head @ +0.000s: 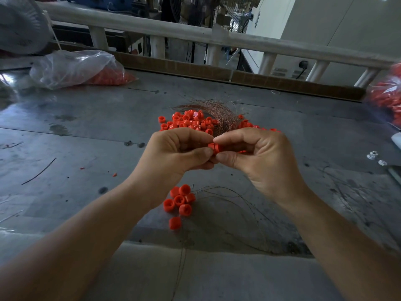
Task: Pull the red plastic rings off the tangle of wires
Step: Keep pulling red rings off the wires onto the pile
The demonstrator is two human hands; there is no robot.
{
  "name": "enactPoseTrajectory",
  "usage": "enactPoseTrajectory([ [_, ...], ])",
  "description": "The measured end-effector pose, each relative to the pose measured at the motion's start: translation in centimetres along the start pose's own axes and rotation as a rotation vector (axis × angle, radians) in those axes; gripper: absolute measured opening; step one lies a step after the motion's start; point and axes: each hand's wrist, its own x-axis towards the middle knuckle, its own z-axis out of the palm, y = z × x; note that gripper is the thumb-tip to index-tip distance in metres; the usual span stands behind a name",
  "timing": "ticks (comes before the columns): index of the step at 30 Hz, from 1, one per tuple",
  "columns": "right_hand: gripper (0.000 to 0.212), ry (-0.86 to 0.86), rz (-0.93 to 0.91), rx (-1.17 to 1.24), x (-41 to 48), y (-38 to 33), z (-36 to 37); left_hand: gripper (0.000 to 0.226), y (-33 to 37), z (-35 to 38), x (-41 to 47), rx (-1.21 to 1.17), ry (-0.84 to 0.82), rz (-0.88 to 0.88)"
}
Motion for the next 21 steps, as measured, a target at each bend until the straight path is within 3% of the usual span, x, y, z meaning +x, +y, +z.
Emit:
enactPoseTrajectory([
  [21, 0.025, 0.013, -0.067, -0.034, -0.23, -0.35, 0.01, 0.019, 0.42, -0.11, -0.44, -0.024, -0.052, -0.012],
])
